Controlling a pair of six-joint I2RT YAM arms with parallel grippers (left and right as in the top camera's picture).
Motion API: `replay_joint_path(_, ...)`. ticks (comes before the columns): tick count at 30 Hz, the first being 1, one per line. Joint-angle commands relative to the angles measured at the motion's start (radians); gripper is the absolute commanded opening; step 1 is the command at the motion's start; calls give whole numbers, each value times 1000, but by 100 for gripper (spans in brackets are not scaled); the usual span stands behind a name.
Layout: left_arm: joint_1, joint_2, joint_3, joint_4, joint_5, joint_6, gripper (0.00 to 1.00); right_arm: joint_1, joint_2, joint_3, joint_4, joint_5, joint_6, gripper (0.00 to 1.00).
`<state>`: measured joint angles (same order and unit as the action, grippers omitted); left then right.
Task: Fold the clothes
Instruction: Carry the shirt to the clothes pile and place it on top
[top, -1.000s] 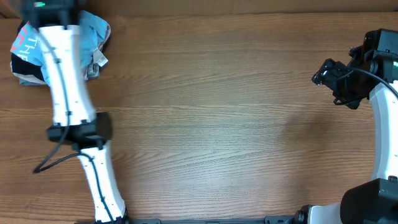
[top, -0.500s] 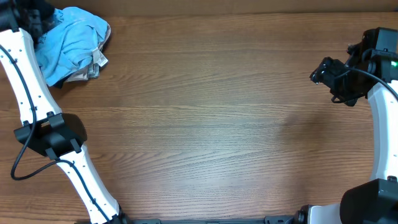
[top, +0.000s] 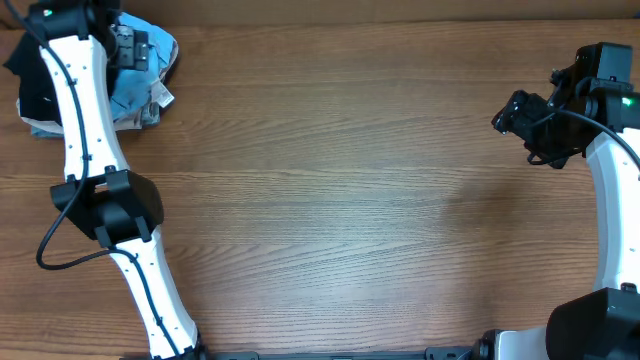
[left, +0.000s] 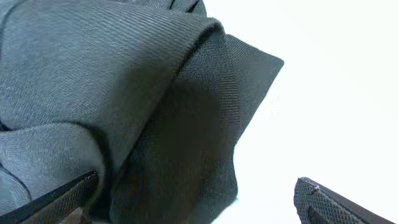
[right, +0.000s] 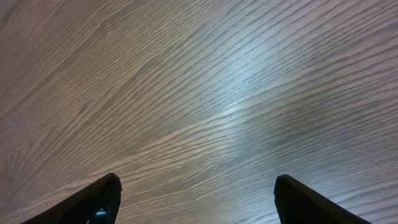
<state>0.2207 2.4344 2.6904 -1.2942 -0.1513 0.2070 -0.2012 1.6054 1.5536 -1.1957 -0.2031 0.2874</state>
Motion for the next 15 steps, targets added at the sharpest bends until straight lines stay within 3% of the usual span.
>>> replay_joint_path(1, -27, -97, 52, -15, 48, -66, 100, 6, -16, 98, -17, -23, -10, 84)
replay_joint_path(4, -60, -161, 93, -43, 48, -66, 100, 3, -28, 223, -76, -14, -29, 100)
replay_joint_path(15, -165, -347, 108, -105, 51, -66, 100, 3, -81, 748, -412, 0, -26, 100)
